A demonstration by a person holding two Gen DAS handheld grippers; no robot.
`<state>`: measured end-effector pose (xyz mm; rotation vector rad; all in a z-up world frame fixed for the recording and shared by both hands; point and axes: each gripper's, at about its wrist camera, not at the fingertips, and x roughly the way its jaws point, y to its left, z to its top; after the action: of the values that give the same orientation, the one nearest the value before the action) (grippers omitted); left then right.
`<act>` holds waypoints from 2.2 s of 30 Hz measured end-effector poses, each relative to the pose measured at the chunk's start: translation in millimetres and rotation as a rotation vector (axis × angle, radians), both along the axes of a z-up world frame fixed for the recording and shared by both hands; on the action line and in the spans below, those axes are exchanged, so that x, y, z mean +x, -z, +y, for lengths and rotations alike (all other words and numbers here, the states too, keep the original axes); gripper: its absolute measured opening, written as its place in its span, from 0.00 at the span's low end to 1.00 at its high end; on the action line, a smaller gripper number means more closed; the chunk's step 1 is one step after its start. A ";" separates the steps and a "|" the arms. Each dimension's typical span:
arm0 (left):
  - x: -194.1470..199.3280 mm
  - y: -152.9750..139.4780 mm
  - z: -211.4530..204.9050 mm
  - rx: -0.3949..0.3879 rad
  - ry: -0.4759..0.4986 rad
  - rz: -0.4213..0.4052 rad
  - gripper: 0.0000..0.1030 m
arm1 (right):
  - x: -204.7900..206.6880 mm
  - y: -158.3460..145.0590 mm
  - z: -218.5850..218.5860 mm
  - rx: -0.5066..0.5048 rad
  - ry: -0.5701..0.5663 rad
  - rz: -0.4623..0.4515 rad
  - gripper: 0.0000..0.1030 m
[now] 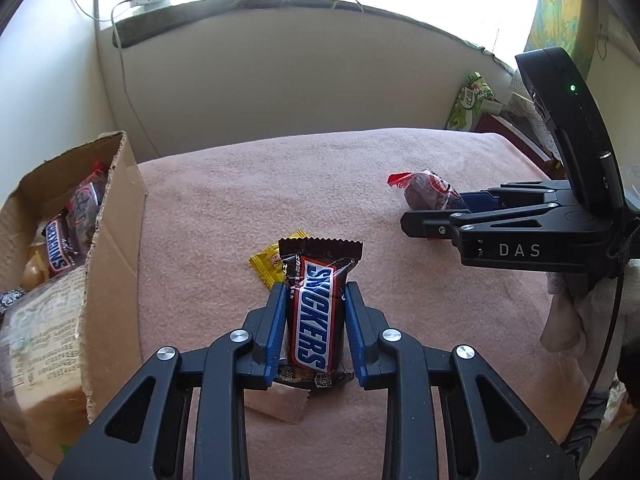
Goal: Organize snacks
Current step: 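Carry the Snickers bar and red chocolate bag into the box, open both grippers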
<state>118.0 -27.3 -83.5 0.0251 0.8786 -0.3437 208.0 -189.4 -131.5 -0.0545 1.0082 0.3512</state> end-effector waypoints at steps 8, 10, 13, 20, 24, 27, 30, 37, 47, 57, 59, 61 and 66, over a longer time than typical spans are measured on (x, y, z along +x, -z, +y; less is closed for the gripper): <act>-8.9 -19.1 12.7 -0.059 -0.011 -0.046 0.26 | -19.0 -25.6 1.4 -0.008 -0.012 -0.065 0.50; -11.3 -24.3 18.5 -0.074 -0.016 -0.058 0.26 | -24.0 -32.1 3.2 -0.005 -0.019 -0.077 0.50; -14.0 -33.1 29.1 -0.094 -0.030 -0.081 0.26 | -30.9 -41.0 9.9 -0.001 -0.033 -0.094 0.50; -16.6 -47.2 61.6 -0.134 -0.093 -0.124 0.26 | -41.1 -61.1 37.8 0.007 -0.083 -0.135 0.50; -19.1 -53.9 79.7 -0.148 -0.137 -0.148 0.26 | -45.4 -69.0 49.6 0.014 -0.110 -0.150 0.50; -19.7 -59.1 94.1 -0.175 -0.166 -0.157 0.26 | -48.2 -71.3 60.1 0.019 -0.131 -0.153 0.50; -18.5 -62.1 107.5 -0.185 -0.199 -0.166 0.26 | -51.9 -72.5 74.8 0.022 -0.156 -0.159 0.50; -18.6 -64.0 139.5 -0.184 -0.277 -0.182 0.26 | -63.7 -79.4 106.8 0.034 -0.227 -0.173 0.50; -18.7 -67.5 168.4 -0.185 -0.358 -0.201 0.26 | -82.3 -84.4 155.2 0.048 -0.340 -0.190 0.50; -15.0 -68.7 181.4 -0.168 -0.404 -0.205 0.26 | -94.3 -82.2 192.5 0.069 -0.428 -0.183 0.50; -12.4 -68.6 183.8 -0.159 -0.413 -0.204 0.26 | -96.5 -80.4 199.3 0.072 -0.442 -0.177 0.50; -10.3 -68.4 187.1 -0.152 -0.421 -0.202 0.26 | -97.5 -78.1 204.7 0.072 -0.456 -0.171 0.50; -10.4 -67.4 194.8 -0.137 -0.441 -0.201 0.26 | -99.6 -73.0 215.3 0.070 -0.484 -0.158 0.50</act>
<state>107.6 167.5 -16.2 -0.2542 0.6375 0.0138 108.5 25.9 -58.5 -0.2623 0.8171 0.8112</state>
